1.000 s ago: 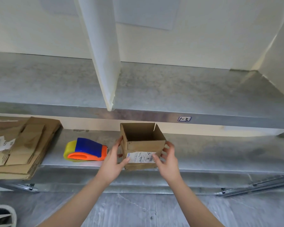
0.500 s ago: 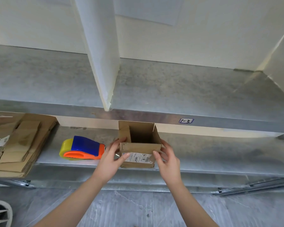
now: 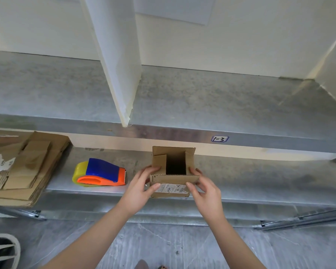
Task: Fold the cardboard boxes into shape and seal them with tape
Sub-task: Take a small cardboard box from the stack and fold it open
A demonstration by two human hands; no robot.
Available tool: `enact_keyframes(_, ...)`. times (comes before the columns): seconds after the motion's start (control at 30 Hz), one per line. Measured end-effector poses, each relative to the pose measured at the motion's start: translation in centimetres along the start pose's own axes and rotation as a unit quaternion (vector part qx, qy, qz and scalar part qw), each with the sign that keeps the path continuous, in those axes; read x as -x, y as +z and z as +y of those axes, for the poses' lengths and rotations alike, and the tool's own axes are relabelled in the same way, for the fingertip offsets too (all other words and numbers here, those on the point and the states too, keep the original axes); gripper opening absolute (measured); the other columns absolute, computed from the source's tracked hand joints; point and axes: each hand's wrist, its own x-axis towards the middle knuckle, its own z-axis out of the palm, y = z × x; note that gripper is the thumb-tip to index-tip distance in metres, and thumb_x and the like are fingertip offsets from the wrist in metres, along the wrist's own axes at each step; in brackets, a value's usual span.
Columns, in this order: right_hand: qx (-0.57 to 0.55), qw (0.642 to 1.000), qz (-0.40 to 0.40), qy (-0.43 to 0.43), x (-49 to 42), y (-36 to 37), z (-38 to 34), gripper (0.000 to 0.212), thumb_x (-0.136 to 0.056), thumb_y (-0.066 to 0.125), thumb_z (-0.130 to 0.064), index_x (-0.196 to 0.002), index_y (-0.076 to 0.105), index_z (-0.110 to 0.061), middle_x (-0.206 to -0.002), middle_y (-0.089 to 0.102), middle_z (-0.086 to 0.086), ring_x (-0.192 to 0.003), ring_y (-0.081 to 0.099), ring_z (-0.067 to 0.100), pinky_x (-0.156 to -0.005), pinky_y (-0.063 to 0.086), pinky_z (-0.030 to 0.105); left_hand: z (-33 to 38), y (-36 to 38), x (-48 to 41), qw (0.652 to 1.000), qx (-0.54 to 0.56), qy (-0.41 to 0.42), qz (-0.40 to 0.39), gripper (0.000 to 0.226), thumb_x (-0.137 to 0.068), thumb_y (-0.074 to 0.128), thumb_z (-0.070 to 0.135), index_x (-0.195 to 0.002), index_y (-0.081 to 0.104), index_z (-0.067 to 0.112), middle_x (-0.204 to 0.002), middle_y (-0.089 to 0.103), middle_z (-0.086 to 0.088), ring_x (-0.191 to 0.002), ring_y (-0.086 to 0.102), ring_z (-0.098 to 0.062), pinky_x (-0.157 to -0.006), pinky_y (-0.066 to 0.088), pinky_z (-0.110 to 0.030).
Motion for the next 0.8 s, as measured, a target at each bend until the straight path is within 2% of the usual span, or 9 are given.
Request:
enact_keyframes(0.1, 0.003, 1.000, 0.004, 0.005, 0.0, -0.7, -0.2, 0.025, -0.087, 0.070, -0.029, -0.112, 0.071, -0.031, -0.126, 0.061, -0.025, -0.120, 0.056, 0.000, -0.099, 0.051, 0.032, 0.5, 0.5, -0.3, 1.000, 0.019, -0.007, -0.009, 0.041, -0.092, 0.062, 0.032, -0.119, 0.043, 0.057, -0.138, 0.040, 0.014, -0.121, 0.038, 0.012, -0.101, 0.031, -0.008)
enact_keyframes(0.2, 0.017, 1.000, 0.007, 0.012, -0.1, -1.1, -0.3, 0.021, -0.086, 0.071, -0.027, -0.106, 0.072, -0.033, -0.123, 0.063, -0.023, -0.111, 0.060, -0.002, -0.096, 0.051, 0.025, 0.6, 0.9, -0.4, 0.999, 0.033, -0.013, -0.014, 0.038, -0.092, 0.061, 0.035, -0.119, 0.044, 0.056, -0.137, 0.040, 0.014, -0.121, 0.041, 0.008, -0.096, 0.032, -0.006)
enact_keyframes(0.3, 0.039, 0.999, 0.006, 0.025, -0.5, -0.9, 0.0, 0.019, -0.085, 0.072, -0.033, -0.103, 0.074, -0.029, -0.118, 0.066, -0.014, -0.105, 0.063, 0.002, -0.094, 0.053, 0.028, 0.4, 1.1, -0.4, 0.999, 0.034, -0.029, -0.005, 0.037, -0.092, 0.060, 0.033, -0.124, 0.045, 0.045, -0.133, 0.046, 0.011, -0.119, 0.047, -0.002, -0.093, 0.037, -0.008)
enact_keyframes(0.43, 0.041, 0.998, 0.013, 0.034, -0.4, -0.7, 0.1, 0.014, -0.085, 0.073, -0.032, -0.098, 0.075, -0.029, -0.116, 0.066, -0.012, -0.101, 0.065, 0.003, -0.092, 0.053, 0.026, 0.5, 1.0, -0.3, 0.999, 0.028, -0.029, -0.014, 0.035, -0.093, 0.060, 0.032, -0.123, 0.047, 0.041, -0.124, 0.051, 0.013, -0.115, 0.050, -0.001, -0.091, 0.041, -0.012)
enact_keyframes(0.57, 0.035, 0.998, 0.016, 0.059, -1.0, -0.4, -0.3, 0.010, -0.086, 0.072, -0.034, -0.095, 0.071, -0.036, -0.112, 0.066, -0.014, -0.099, 0.065, 0.006, -0.091, 0.053, 0.029, 0.2, 1.0, -1.0, 0.998, 0.049, -0.048, -0.005, 0.036, -0.091, 0.062, 0.033, -0.124, 0.048, 0.040, -0.121, 0.056, 0.013, -0.112, 0.054, -0.003, -0.096, 0.047, -0.026)
enact_keyframes(0.7, 0.038, 0.996, 0.021, 0.082, -1.2, -0.2, -0.1, 0.019, -0.085, 0.071, -0.036, -0.103, 0.073, -0.029, -0.114, 0.067, -0.009, -0.100, 0.065, 0.008, -0.093, 0.053, 0.031, -0.3, 1.5, -1.1, 0.995, 0.069, -0.065, -0.009, 0.038, -0.089, 0.062, 0.041, -0.125, 0.049, 0.043, -0.124, 0.059, 0.010, -0.112, 0.058, -0.009, -0.096, 0.051, -0.039)
enact_keyframes(0.8, 0.043, 0.995, 0.012, 0.094, -1.1, -0.1, -0.5, 0.018, -0.086, 0.072, -0.033, -0.102, 0.074, -0.025, -0.115, 0.067, -0.008, -0.101, 0.064, 0.010, -0.092, 0.052, 0.028, -0.6, 1.3, -0.8, 0.994, 0.080, -0.069, -0.010, 0.044, -0.083, 0.063, 0.052, -0.125, 0.050, 0.045, -0.124, 0.059, 0.012, -0.114, 0.057, -0.010, -0.096, 0.051, -0.042)
